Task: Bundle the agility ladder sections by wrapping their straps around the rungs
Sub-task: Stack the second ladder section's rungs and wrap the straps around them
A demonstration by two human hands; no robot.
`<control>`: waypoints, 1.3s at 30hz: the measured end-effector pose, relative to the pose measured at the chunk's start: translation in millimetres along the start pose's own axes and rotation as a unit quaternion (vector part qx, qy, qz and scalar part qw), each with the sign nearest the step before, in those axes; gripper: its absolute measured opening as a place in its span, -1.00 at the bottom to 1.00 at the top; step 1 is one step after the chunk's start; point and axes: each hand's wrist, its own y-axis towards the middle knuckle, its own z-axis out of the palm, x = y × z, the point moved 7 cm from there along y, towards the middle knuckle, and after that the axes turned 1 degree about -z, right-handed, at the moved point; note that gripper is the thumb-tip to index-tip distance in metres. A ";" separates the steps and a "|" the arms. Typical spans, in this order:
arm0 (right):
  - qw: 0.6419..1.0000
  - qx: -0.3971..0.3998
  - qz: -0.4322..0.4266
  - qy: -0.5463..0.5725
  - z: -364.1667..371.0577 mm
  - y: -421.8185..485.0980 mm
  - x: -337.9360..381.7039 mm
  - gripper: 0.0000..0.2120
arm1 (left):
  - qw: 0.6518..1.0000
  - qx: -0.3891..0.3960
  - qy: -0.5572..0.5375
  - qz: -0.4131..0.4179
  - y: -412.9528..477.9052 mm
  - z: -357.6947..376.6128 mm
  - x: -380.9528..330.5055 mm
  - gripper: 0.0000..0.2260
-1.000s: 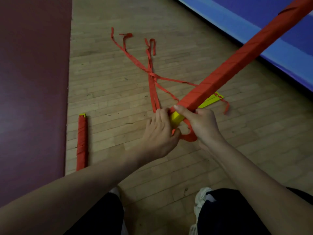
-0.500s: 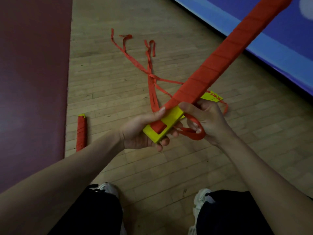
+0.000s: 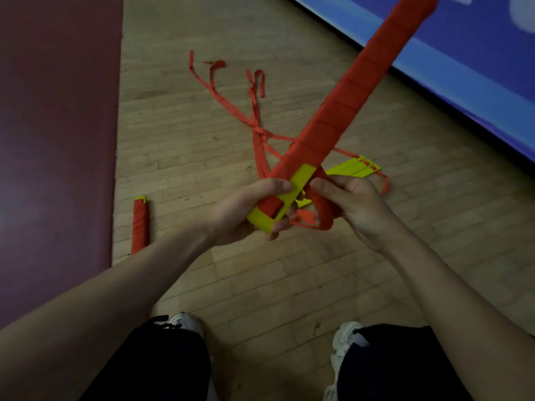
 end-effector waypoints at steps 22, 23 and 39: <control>0.982 -0.178 0.050 -0.044 4.1 -2.9 -18.0 -0.51 | 0.747 -0.286 0.590 0.115 9.1 -10.0 12.2 -0.63; 0.979 -0.195 0.054 -0.029 2.7 -5.2 -19.0 -0.53 | 0.726 -0.290 0.611 0.125 10.2 -6.7 13.9 -0.58; 0.998 -0.043 -0.005 0.056 17.4 -15.7 17.6 -0.84 | 0.992 0.075 -0.004 -0.100 -1.1 1.7 19.9 -0.60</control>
